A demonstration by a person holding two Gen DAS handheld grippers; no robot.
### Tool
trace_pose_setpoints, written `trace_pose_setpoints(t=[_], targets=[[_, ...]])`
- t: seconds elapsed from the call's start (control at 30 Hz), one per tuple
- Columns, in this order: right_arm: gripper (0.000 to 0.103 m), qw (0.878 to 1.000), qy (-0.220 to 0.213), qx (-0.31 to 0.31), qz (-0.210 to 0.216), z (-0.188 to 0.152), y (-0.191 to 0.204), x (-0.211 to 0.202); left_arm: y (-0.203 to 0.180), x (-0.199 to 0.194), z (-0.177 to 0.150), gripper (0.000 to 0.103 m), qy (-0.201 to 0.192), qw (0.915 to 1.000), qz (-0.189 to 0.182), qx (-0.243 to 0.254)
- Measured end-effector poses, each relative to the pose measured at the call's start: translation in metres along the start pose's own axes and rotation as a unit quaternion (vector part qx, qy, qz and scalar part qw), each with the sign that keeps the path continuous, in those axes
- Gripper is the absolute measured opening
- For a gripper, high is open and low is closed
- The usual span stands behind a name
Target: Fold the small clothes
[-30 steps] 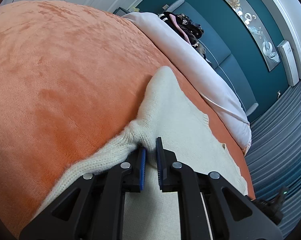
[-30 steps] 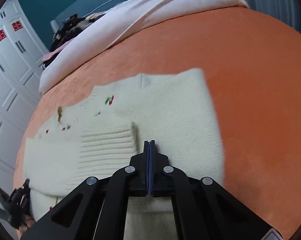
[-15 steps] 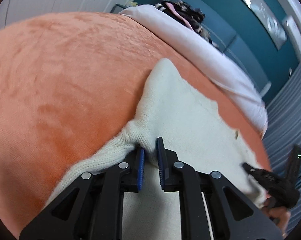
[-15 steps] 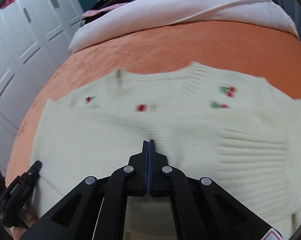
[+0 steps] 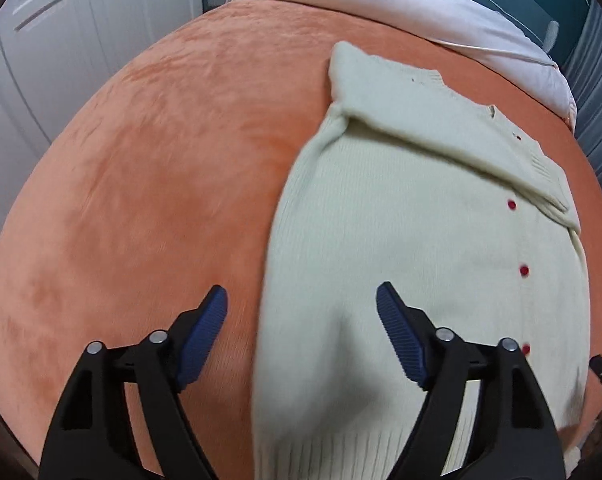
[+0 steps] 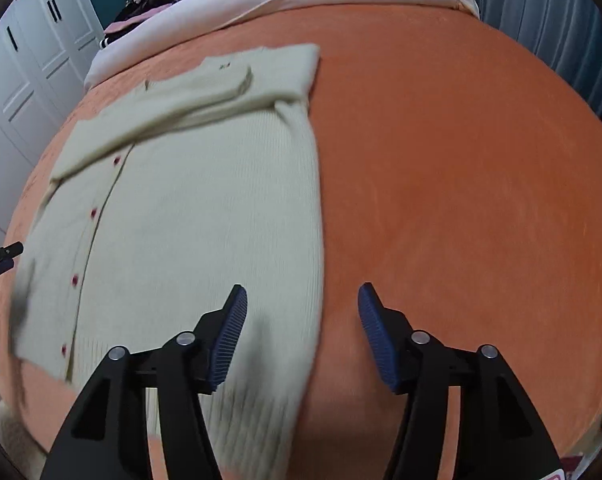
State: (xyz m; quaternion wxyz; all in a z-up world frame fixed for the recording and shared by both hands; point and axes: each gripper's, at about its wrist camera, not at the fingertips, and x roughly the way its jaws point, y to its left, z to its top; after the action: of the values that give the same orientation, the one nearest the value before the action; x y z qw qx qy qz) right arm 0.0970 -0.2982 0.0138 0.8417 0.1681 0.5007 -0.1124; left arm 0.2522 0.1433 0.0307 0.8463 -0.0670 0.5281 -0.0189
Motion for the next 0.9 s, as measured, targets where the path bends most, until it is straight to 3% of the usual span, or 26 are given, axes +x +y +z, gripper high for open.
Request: trace_pose_setpoints(t=[0.1, 0.17, 0.3, 0.37, 0.4, 0.43, 0.47, 0.5, 0.53, 0.6, 0.77, 0.9], targets=[[0.063, 0.998, 0.036, 0.030, 0.033, -0.051, -0.004, -0.004, 0.011, -0.013, -0.044, 0.087, 0.033, 0.9989, -0.022, -0.025], [0.066, 0.997, 0.032, 0.050, 0.047, -0.071, -0.002, -0.007, 0.014, -0.016, -0.068, 0.089, 0.052, 0.9969, -0.036, -0.047], [0.069, 0.995, 0.022, 0.057, 0.075, -0.075, 0.014, -0.007, 0.006, -0.019, -0.089, 0.093, 0.035, 0.9965, -0.050, -0.057], [0.059, 0.995, 0.017, 0.064, 0.078, -0.068, 0.020, -0.003, 0.003, -0.018, -0.087, 0.090, 0.036, 0.9959, -0.051, -0.066], [0.052, 0.994, 0.015, 0.071, 0.079, -0.063, 0.022, 0.000, 0.002, -0.018, -0.084, 0.074, 0.036, 0.9951, -0.056, -0.074], [0.036, 0.993, 0.018, 0.085, 0.080, -0.058, 0.021, 0.002, 0.002, -0.018, -0.080, 0.052, 0.041, 0.9935, -0.068, -0.082], [0.021, 0.991, 0.020, 0.105, 0.086, -0.056, 0.017, 0.001, 0.002, -0.018, -0.076, 0.043, 0.050, 0.9908, -0.086, -0.091], [0.012, 0.987, 0.019, 0.125, 0.098, -0.057, 0.012, -0.001, 0.003, -0.020, -0.074, 0.022, 0.055, 0.9885, -0.097, -0.101], [0.011, 0.983, 0.014, 0.143, 0.112, -0.053, 0.008, -0.005, 0.003, -0.024, -0.073, 0.011, 0.058, 0.9876, -0.101, -0.105], [0.009, 0.980, -0.012, 0.152, 0.128, -0.049, 0.005, -0.024, 0.003, -0.041, -0.070, 0.010, 0.045, 0.9885, -0.104, -0.100], [0.008, 0.982, -0.054, 0.105, 0.146, -0.054, 0.012, -0.087, -0.004, -0.098, -0.080, 0.008, 0.014, 0.9903, -0.127, -0.054], [0.008, 0.987, -0.040, 0.054, 0.148, -0.082, 0.007, -0.125, -0.006, -0.136, -0.121, 0.008, 0.017, 0.9904, -0.137, -0.006]])
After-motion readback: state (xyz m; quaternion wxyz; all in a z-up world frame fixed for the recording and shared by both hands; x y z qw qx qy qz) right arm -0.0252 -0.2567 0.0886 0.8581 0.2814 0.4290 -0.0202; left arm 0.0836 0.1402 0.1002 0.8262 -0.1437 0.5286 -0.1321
